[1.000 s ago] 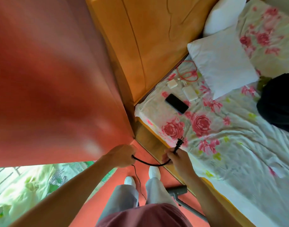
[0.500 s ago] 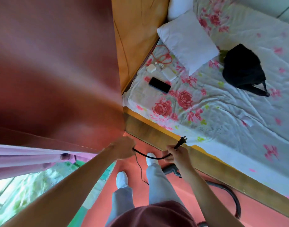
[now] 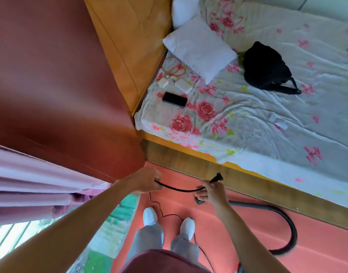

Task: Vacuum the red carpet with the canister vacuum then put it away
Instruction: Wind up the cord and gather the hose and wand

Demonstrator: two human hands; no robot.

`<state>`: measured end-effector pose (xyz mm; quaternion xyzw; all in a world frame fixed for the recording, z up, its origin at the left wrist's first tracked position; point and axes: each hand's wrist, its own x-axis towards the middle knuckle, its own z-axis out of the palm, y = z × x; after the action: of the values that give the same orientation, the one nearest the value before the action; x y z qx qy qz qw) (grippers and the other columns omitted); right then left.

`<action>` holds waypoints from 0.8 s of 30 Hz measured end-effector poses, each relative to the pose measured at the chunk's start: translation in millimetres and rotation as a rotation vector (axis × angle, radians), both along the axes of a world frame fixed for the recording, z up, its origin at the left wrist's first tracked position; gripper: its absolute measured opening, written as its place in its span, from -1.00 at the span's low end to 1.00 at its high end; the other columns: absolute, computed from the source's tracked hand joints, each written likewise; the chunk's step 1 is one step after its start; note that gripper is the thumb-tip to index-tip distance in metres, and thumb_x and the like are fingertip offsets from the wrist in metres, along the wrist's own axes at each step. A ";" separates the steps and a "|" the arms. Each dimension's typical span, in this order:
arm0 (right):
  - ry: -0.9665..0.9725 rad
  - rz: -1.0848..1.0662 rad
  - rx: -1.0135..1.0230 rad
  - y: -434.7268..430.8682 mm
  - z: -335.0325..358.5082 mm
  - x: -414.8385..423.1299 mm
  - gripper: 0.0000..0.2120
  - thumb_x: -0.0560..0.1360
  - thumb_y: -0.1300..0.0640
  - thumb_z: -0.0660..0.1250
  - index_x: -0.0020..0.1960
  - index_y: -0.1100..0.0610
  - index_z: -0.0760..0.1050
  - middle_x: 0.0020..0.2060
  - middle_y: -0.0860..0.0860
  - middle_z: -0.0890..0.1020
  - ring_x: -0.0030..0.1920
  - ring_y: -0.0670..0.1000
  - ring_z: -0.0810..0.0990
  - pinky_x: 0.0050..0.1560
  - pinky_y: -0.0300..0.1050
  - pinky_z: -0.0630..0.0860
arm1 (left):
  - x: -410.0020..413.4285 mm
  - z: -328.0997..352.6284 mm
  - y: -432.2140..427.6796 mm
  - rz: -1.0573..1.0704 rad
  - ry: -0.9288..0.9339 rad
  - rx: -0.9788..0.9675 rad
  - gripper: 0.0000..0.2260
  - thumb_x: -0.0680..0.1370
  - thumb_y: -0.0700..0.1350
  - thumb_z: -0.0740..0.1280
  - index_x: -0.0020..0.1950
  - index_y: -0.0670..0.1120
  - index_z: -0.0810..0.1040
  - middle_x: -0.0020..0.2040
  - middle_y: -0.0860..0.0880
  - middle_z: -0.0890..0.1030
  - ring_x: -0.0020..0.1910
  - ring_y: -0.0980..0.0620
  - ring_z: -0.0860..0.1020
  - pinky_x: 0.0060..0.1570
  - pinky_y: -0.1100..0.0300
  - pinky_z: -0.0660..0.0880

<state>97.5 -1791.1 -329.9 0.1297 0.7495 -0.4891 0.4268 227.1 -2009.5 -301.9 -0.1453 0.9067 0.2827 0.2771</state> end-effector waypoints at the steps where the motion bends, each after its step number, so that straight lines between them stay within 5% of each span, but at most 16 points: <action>1: -0.007 -0.009 0.029 13.6 -4.7 -1.7 -0.82 0.57 0.29 0.27 -0.17 0.36 0.51 -0.46 0.14 0.62 -0.54 0.00 0.61 -0.49 -0.18 0.57 | -2.7 5.2 9.1 -0.002 0.001 0.040 -0.73 0.54 0.04 0.42 -0.25 -0.07 0.48 -0.35 0.06 0.44 -0.36 0.10 0.40 -0.37 0.21 0.24; 5: -0.133 -0.106 0.078 71.6 -25.1 -1.2 -0.84 0.58 0.26 0.25 -0.17 0.27 0.46 -0.36 0.18 0.62 -0.42 0.09 0.61 -0.34 -0.09 0.56 | -16.8 26.1 51.8 -0.054 -0.025 0.124 -0.67 0.53 0.07 0.43 -0.25 -0.16 0.53 -0.37 0.03 0.48 -0.40 0.15 0.39 -0.36 0.29 0.29; 9: -0.251 -0.314 0.046 119.9 -28.1 27.3 -0.90 0.57 0.29 0.24 -0.12 0.23 0.46 -0.47 0.13 0.61 -0.49 0.03 0.61 -0.40 -0.14 0.55 | -22.7 26.0 92.8 -0.183 -0.035 -0.018 -0.73 0.50 0.10 0.41 -0.25 -0.06 0.50 -0.20 -0.06 0.63 -0.21 -0.03 0.54 -0.16 0.09 0.47; 15: -0.419 -0.715 -0.230 168.9 -45.3 102.5 -0.96 0.48 0.40 0.33 -0.11 0.36 0.46 -0.19 0.28 0.65 -0.30 0.10 0.63 -0.33 -0.19 0.61 | -6.1 34.2 142.4 -0.236 0.125 0.004 -0.78 0.53 0.04 0.40 -0.11 -0.12 0.65 -0.10 -0.07 0.67 -0.14 0.01 0.53 -0.10 0.11 0.45; 19: -0.513 -1.149 -0.313 172.6 -52.0 163.5 -0.73 0.46 0.49 -0.08 -0.29 0.28 0.28 -0.66 0.12 0.40 -0.59 0.04 0.47 -0.60 -0.27 0.49 | 25.6 43.2 176.3 -0.295 0.252 0.153 -0.85 0.51 -0.07 0.46 -0.01 -0.12 0.73 -0.14 -0.03 0.65 -0.15 0.06 0.51 -0.24 0.31 0.26; 22: -0.658 -1.099 -0.378 159.0 -50.9 209.9 -0.81 0.36 0.47 -0.03 -0.13 0.45 0.33 -0.60 0.15 0.40 -0.73 0.00 0.34 -0.75 -0.29 0.29 | 69.4 50.8 199.2 -0.170 0.256 0.470 -0.86 0.42 -0.10 0.49 -0.03 -0.05 0.76 -0.22 0.10 0.60 -0.22 0.16 0.52 -0.13 0.36 0.40; 24: -0.731 -1.031 -0.375 160.7 -51.8 239.8 -0.78 0.30 0.41 -0.01 -0.14 0.33 0.35 -0.41 0.22 0.50 -0.69 0.04 0.40 -0.74 -0.31 0.26 | 102.5 57.9 213.0 -0.052 0.175 0.730 -0.91 0.44 -0.17 0.48 -0.09 -0.03 0.75 -0.22 0.10 0.66 -0.20 0.17 0.57 -0.09 0.25 0.46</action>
<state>337.4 -1630.3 -381.7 0.5532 0.3004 -0.6775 0.3804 329.6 -1796.5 -243.9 0.0110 0.7699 0.5916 0.2391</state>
